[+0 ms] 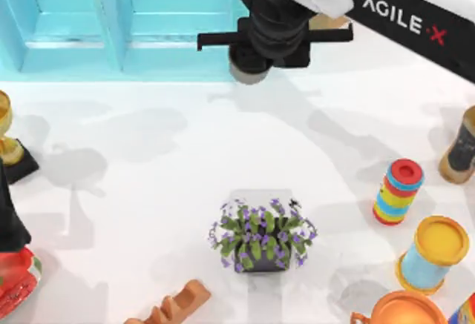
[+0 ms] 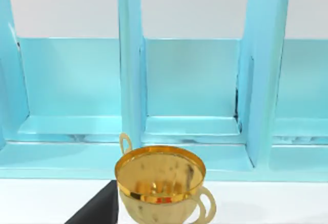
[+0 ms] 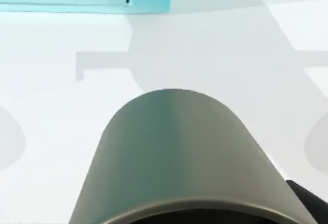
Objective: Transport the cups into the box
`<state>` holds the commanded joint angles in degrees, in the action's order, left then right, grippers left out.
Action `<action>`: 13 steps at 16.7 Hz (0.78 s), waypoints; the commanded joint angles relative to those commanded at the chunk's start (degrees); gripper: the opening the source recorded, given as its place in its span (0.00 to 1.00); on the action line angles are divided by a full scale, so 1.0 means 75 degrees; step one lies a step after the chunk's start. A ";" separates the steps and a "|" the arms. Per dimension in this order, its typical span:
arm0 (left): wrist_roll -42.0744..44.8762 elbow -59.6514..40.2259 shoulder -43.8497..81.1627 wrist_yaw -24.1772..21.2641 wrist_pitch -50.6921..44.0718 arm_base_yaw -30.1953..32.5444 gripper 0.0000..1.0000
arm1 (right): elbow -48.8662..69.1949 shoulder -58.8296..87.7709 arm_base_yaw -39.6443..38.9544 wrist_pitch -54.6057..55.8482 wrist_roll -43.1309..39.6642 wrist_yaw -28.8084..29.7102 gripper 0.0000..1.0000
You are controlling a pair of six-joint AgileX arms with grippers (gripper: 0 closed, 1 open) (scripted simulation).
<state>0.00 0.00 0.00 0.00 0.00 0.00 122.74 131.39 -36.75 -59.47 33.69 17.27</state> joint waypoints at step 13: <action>0.0000 0.0000 0.0000 0.0000 0.0000 0.0000 1.00 | -0.1841 -0.2495 0.6008 -0.1696 -0.6061 -0.1595 0.00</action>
<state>0.00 0.00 0.00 0.00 0.00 0.00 108.94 112.68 8.31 -72.19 -11.76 5.31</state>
